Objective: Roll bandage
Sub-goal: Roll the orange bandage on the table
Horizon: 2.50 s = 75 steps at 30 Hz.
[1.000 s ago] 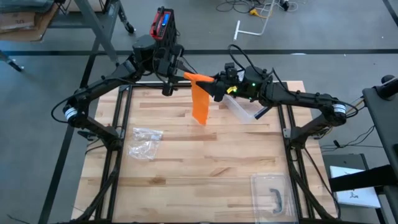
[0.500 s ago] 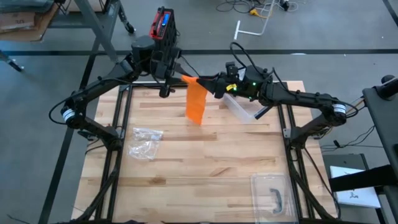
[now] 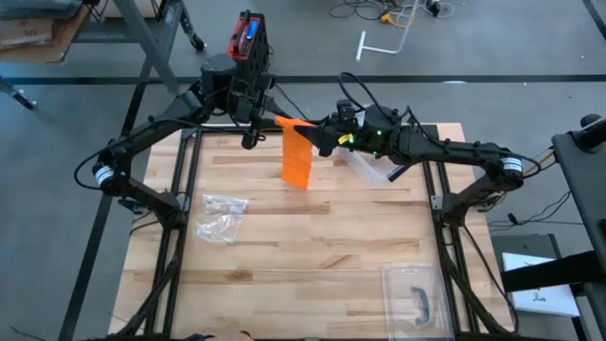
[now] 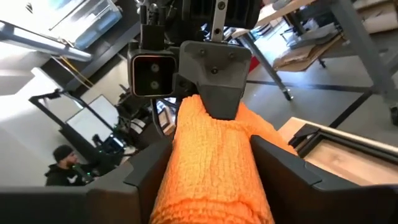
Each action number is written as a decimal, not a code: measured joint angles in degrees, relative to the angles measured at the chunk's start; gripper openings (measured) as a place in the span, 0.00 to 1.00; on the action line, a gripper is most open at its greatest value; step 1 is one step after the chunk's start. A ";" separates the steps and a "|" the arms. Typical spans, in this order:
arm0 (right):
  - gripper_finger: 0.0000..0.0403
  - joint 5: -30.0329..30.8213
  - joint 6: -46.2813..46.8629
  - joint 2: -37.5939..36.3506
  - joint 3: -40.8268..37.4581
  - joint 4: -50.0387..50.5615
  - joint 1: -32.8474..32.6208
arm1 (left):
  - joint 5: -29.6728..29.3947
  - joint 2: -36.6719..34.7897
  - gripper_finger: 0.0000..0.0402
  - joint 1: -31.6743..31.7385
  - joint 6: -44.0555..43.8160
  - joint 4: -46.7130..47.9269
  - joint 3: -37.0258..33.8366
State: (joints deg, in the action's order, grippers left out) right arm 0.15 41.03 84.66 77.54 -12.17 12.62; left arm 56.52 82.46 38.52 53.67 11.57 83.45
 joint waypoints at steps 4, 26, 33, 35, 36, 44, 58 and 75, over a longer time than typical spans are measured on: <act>0.44 1.31 -1.96 0.00 -0.02 -0.02 0.00 | -1.00 0.00 0.16 0.02 -2.29 -0.03 0.01; 0.30 5.20 -40.65 -0.11 0.00 2.47 -0.11 | -8.15 0.24 0.77 0.23 -26.04 13.16 -0.36; 0.30 4.36 -43.09 -0.13 0.00 2.38 -0.39 | -8.00 0.85 0.85 0.17 -25.92 11.12 -0.40; 0.30 4.35 -44.53 -0.13 0.00 2.29 -0.48 | -7.55 1.09 0.86 0.10 -26.73 11.04 -0.40; 0.30 4.38 -45.49 -0.13 0.00 2.25 -0.47 | -7.39 1.22 0.86 0.04 -27.74 11.04 -0.40; 0.30 7.90 -55.03 0.46 0.07 2.26 -0.37 | -1.26 1.66 0.81 -0.68 -33.07 11.12 -0.45; 0.30 6.68 -62.13 0.56 0.07 2.81 -0.50 | 0.63 1.01 0.68 -0.96 -27.62 16.35 -0.47; 0.30 5.65 -82.58 0.70 0.07 3.62 -0.66 | 10.99 0.87 0.54 -1.03 -27.25 17.81 -0.49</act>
State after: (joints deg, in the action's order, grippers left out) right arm 5.80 -41.55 85.36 77.60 -8.54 11.97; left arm 67.51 83.33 37.50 26.41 29.39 82.96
